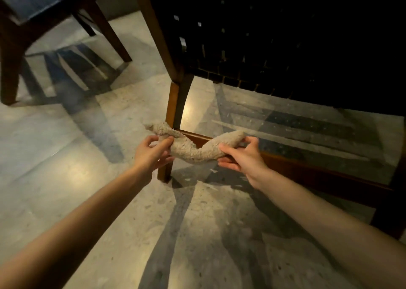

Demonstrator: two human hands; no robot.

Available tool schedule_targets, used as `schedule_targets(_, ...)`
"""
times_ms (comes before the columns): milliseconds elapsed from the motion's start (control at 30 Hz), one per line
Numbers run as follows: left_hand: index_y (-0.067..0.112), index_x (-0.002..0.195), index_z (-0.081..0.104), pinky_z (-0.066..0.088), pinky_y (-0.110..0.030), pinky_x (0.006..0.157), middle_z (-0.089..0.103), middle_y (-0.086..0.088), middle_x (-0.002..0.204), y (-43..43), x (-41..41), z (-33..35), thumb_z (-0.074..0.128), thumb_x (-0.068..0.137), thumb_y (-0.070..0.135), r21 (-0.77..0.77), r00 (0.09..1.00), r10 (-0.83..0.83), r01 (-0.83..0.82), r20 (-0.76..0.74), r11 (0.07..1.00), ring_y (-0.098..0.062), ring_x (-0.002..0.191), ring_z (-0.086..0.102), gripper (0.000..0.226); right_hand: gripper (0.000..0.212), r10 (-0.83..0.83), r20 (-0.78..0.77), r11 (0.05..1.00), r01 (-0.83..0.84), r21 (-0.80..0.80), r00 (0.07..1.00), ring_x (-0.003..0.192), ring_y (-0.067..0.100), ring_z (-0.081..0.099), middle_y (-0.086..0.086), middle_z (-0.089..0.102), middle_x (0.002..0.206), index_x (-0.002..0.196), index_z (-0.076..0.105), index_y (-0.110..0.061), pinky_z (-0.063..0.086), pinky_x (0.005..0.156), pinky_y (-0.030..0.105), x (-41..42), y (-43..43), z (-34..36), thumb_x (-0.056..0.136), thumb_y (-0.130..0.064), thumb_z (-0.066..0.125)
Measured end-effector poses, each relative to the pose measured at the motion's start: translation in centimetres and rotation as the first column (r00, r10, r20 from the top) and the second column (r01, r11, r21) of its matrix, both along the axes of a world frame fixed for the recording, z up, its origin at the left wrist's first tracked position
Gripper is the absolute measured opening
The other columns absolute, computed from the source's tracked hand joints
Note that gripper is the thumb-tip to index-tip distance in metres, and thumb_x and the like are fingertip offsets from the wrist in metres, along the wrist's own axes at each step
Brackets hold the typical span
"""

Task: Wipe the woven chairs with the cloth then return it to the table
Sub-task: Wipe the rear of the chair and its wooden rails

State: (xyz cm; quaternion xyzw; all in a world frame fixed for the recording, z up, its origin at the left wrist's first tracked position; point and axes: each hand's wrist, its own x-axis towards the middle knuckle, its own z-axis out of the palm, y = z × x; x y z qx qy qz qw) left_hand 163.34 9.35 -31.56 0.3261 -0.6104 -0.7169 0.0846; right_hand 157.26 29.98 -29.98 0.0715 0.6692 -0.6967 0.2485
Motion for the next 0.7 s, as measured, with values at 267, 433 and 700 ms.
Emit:
schedule_targets(267,0.026,0.105,0.052,0.050,-0.017,0.064,0.057,0.003,0.111,-1.4,-2.9,7.3,0.065,0.086,0.026,-0.364,0.941,-0.335,0.297,-0.046,0.883,-0.010,0.098,0.059,0.023,0.018,0.524,-0.228,0.734,-0.299,0.610,0.821,0.088,0.009,0.058,-0.009,0.059,0.113,0.101,0.057,-0.047,0.054,0.057,0.025,-4.3,-0.8,3.8,0.087,-0.056,0.057)
schedule_targets(433,0.044,0.101,0.048,0.046,-0.006,0.064,0.054,0.020,0.103,-3.7,-4.5,10.8,0.068,0.083,0.019,-0.563,0.830,-0.552,0.420,-0.078,0.712,0.013,0.090,0.055,0.037,0.058,0.598,-0.234,0.724,-0.392,0.568,0.766,0.121,0.003,0.044,-0.015,0.038,0.137,0.120,0.046,-0.055,0.044,0.094,0.025,-6.1,-4.1,6.3,0.069,-0.059,0.074)
schedule_targets(700,0.041,0.107,0.047,0.045,-0.008,0.074,0.054,0.023,0.104,-8.5,-6.4,16.6,0.073,0.078,0.025,-0.719,0.648,-0.757,0.485,-0.088,0.498,0.003,0.097,0.054,0.043,0.022,0.424,-0.476,0.896,-0.281,0.343,0.771,0.075,-0.007,0.060,-0.006,0.064,0.087,0.090,0.062,-0.028,0.046,0.068,0.005,-6.4,-9.8,12.8,0.081,-0.010,0.072)
